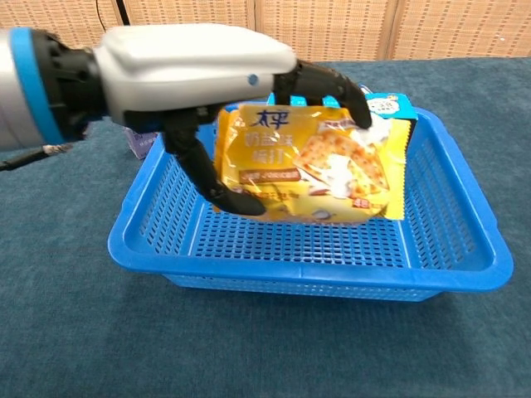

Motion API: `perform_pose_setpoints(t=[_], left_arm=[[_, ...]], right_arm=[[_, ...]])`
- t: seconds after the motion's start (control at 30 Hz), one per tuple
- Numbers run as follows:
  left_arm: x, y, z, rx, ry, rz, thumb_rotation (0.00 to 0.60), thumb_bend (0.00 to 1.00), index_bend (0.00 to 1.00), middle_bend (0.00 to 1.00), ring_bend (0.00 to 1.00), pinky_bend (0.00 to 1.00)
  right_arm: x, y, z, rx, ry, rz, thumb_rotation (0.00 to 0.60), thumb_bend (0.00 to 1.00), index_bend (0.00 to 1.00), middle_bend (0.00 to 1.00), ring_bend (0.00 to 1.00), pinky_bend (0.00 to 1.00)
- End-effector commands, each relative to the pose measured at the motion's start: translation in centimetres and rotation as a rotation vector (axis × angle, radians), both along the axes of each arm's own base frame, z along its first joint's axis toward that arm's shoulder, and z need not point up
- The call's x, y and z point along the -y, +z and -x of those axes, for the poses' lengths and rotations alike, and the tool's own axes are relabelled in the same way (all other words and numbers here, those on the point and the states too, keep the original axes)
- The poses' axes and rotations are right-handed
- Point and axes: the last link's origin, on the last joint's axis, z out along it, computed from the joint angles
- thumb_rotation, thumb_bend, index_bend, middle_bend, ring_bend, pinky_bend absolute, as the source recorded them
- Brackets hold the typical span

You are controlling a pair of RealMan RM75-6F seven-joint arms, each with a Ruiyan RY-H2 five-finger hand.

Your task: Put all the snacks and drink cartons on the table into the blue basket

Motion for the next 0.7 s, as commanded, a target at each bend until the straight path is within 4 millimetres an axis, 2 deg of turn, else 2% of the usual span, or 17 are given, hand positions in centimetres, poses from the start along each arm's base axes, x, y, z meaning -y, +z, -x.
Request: perform_pose_setpoints(t=[0.03,0.1,0.17,0.23,0.3,0.33,0.53,0.7], left_arm=[[-0.7,-2.5,-2.0,-0.017,-0.017,-0.010,0.600,0.42,0.27,0.29,0.32,0.51],[-1.1,-3.5,-2.6,-0.026,-0.007,-0.013,0.600,0.41,0.23,0.23,0.26,0.49],[-1.3,-4.4,-2.8,-0.046,-0.001,-0.012,0.600,0.39,0.13,0.10,0.13,0.39],[-1.3,-5.3,-2.8,-0.077,0.014,0.008,0.600,0.36,0.01,0.00,0.01,0.16],[-1.4,-5.6,-2.8,-0.105,0.015,0.004,0.600,0.34,0.00,0.00,0.00,0.04],[-1.4,-5.7,-2.8,-0.111,0.016,0.002,0.600,0.33,0.00,0.00,0.00,0.01],[-1.2,-5.0,-2.8,-0.115,0.055,-0.003,0.600,0.30,0.00,0.00,0.00,0.00],[-0.7,-2.6,-3.1,-0.043,0.084,0.002,0.600,0.30,0.00,0.00,0.00,0.00]], right_arm=[[0.0,-0.1,0.0,0.001,-0.002,-0.002,0.600,0.00,0.00,0.00,0.00,0.00],[0.1,0.0,0.0,0.002,-0.004,0.000,0.600,0.00,0.00,0.00,0.00,0.00],[0.2,0.0,0.1,0.004,-0.008,0.002,0.600,0.00,0.00,0.00,0.00,0.00],[0.3,0.1,0.2,0.005,-0.013,0.003,0.600,0.00,0.00,0.00,0.00,0.00],[0.4,0.2,0.3,0.008,-0.018,0.005,0.600,0.00,0.00,0.00,0.00,0.00],[0.5,0.2,0.3,0.009,-0.020,0.005,0.600,0.00,0.00,0.00,0.00,0.00],[0.6,0.1,0.4,0.008,-0.023,0.001,0.600,0.00,0.00,0.00,0.00,0.00],[0.6,0.0,0.3,0.004,-0.021,-0.002,0.600,0.00,0.00,0.00,0.00,0.00]])
